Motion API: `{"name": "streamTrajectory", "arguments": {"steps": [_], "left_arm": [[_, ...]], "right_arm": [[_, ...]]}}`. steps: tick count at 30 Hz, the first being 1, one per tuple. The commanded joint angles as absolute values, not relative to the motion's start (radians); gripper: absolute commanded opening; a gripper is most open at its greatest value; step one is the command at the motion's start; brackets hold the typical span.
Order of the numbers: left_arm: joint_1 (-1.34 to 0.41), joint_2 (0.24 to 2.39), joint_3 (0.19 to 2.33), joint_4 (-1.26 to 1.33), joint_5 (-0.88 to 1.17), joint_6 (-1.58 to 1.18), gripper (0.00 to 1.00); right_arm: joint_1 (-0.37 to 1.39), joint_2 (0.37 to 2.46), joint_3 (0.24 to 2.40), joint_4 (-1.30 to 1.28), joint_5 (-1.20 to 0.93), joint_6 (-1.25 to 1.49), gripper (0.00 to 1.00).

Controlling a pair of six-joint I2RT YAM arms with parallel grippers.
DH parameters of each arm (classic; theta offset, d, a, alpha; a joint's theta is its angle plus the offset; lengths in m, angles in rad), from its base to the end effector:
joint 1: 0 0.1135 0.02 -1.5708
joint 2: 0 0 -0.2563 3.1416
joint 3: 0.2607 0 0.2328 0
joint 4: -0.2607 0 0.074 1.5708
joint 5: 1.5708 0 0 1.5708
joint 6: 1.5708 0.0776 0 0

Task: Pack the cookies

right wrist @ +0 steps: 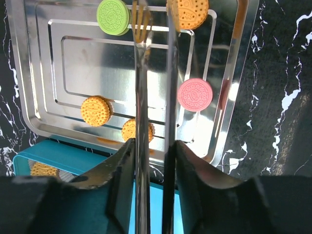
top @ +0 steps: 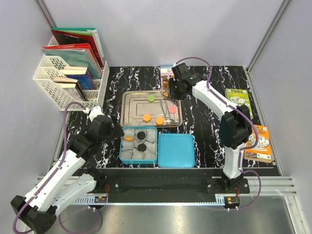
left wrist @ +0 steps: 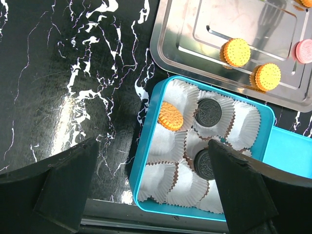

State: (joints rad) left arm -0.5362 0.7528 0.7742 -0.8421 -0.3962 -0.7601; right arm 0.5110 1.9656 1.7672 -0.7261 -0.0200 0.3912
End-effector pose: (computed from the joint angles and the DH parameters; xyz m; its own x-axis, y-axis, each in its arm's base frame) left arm 0.1492 -0.0539 0.2470 -0.6247 -0.3681 -0.6886 -0.2557 0.9297 -0.2651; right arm 0.3850 0.2176 0.2436 -0.8342 -0.0306 -0.5507 -0.1962 0.9496 0.2444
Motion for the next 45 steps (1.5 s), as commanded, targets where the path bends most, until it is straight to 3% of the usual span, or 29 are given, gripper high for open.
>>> {"name": "streamTrajectory", "arguments": {"steps": [1, 5, 34, 45], "left_arm": [[-0.534, 0.755, 0.772, -0.804, -0.387, -0.752, 0.99], [-0.532, 0.752, 0.769, -0.805, -0.388, -0.752, 0.99], [-0.532, 0.767, 0.767, -0.801, -0.387, -0.755, 0.99], [-0.532, 0.765, 0.769, -0.796, -0.384, -0.755, 0.99]], "right_arm": [[0.509, 1.971, 1.778, -0.698, -0.029, 0.384, 0.5], [0.509, 1.979, 1.77, -0.698, -0.031, 0.376, 0.56], [0.472, 1.987, 1.707, -0.698, -0.093, 0.41, 0.52], [0.472, 1.985, 1.755, -0.769, -0.107, 0.419, 0.56]]}}
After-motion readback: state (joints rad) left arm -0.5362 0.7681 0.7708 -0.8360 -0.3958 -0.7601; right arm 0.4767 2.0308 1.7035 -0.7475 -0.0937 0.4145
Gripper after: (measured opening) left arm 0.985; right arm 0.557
